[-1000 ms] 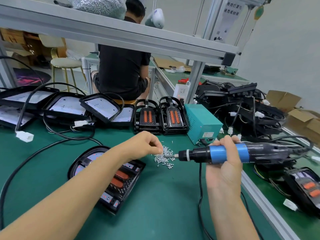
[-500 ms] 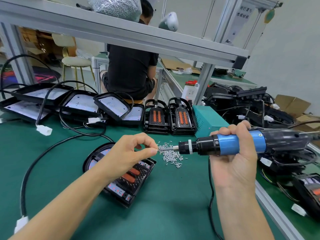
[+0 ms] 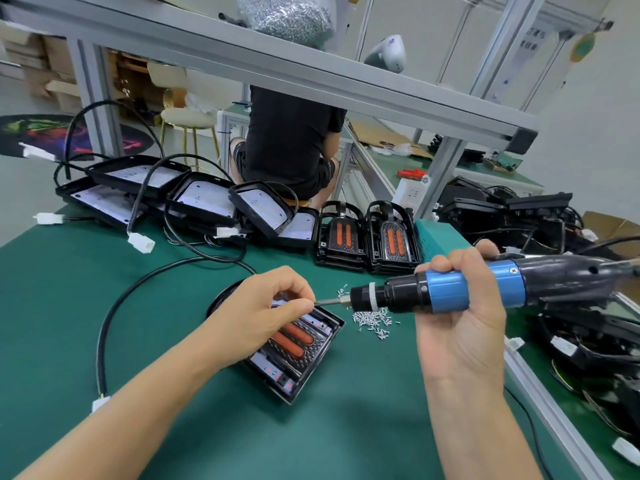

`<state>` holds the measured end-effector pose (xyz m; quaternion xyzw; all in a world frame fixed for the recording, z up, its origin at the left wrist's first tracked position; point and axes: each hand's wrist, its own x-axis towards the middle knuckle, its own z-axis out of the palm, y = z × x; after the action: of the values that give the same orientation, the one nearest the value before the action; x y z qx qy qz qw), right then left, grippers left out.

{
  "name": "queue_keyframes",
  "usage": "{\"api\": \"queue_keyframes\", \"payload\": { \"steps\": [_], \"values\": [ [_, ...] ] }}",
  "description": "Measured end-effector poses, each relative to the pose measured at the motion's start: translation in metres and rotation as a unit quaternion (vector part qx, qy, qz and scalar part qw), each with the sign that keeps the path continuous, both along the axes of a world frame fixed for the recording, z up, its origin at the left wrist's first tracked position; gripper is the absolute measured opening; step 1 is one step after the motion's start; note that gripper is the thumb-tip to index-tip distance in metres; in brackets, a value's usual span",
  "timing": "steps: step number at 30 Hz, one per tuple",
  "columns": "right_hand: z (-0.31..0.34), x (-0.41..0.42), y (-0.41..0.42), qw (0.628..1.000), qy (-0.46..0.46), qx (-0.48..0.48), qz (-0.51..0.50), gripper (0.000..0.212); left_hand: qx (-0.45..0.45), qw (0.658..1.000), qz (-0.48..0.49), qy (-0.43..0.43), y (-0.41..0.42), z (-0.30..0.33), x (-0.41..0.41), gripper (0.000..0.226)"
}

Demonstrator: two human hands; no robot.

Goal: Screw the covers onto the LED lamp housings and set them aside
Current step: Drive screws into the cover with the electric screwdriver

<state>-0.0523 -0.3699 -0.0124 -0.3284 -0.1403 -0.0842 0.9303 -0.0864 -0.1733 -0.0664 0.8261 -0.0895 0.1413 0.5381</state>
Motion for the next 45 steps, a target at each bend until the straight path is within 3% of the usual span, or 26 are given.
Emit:
{"api": "queue_keyframes", "payload": {
  "steps": [5, 12, 16, 21, 25, 30, 45],
  "values": [
    [-0.010, -0.004, 0.025, 0.999, 0.014, -0.022, 0.028, 0.028, 0.059, 0.997, 0.045, -0.001, 0.027, -0.013, -0.019, 0.018],
    [-0.025, -0.005, 0.059, 0.995, 0.019, -0.087, 0.035, 0.033, 0.131, 0.975, 0.179, 0.005, 0.066, -0.048, -0.036, 0.015],
    [-0.033, -0.006, 0.079, 0.992, 0.018, -0.119, 0.040, 0.044, 0.173, 0.966, 0.188, 0.022, 0.068, -0.062, -0.037, 0.008],
    [-0.039, -0.007, 0.100, 0.984, -0.008, -0.177, 0.020, 0.031, 0.221, 0.955, 0.197, -0.002, 0.068, -0.069, -0.036, 0.004],
    [-0.042, -0.008, 0.111, 0.975, -0.032, -0.218, 0.010, 0.035, 0.219, 0.956, 0.196, -0.012, 0.068, -0.070, -0.035, 0.003],
    [-0.047, -0.004, 0.116, 0.976, -0.011, -0.219, 0.010, 0.020, 0.205, 0.959, 0.195, -0.011, 0.068, -0.069, -0.036, 0.005],
    [-0.051, -0.001, 0.121, 0.974, -0.026, -0.221, 0.035, 0.028, 0.185, 0.964, 0.189, 0.002, 0.068, -0.068, -0.035, 0.006]
  ]
}}
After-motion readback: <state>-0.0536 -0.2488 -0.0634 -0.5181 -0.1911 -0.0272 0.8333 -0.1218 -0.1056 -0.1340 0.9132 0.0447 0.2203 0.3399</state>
